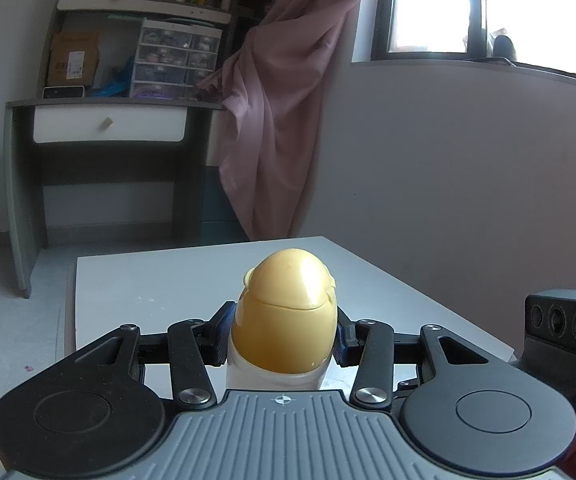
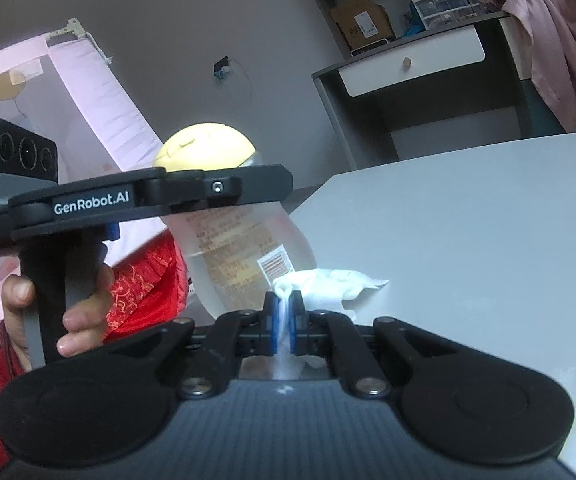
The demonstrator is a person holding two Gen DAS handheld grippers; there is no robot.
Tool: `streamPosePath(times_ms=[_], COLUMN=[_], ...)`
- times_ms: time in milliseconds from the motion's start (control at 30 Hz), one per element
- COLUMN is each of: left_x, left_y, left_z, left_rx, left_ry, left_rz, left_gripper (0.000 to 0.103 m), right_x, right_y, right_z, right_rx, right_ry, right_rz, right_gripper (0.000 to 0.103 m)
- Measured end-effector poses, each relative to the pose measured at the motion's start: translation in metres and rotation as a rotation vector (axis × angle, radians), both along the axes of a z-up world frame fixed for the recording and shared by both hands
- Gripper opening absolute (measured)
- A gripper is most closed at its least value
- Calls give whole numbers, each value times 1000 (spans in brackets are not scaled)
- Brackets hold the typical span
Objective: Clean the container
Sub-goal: 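Keep rubbing the tissue over the bottle's label with the right gripper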
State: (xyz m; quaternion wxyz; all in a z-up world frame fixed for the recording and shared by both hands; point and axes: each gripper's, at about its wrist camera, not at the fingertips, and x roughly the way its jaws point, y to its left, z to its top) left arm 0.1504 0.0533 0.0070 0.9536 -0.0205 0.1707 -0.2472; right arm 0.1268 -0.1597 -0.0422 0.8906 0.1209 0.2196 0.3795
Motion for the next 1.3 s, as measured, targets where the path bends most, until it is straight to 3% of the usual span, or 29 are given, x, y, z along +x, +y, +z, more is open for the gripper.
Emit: streamPosePath(times_ms=[167, 500, 1167, 1300], left_x=[0, 0, 0, 0], left_y=[1, -2, 4, 3], left_z=[0, 2, 1, 0], left_rx=[0, -2, 1, 2], left_ry=[0, 1, 4, 3], left_rz=[0, 0, 1, 0], left_gripper=[47, 47, 47, 47], right_x=[-3, -20, -7, -10], right_y=[0, -2, 4, 5], right_z=[4, 31, -1, 1], right_rx=[8, 93, 57, 54], right_ry=[-15, -137, -18, -30], right_rz=[1, 55, 59, 59], right_gripper=[5, 5, 5, 5])
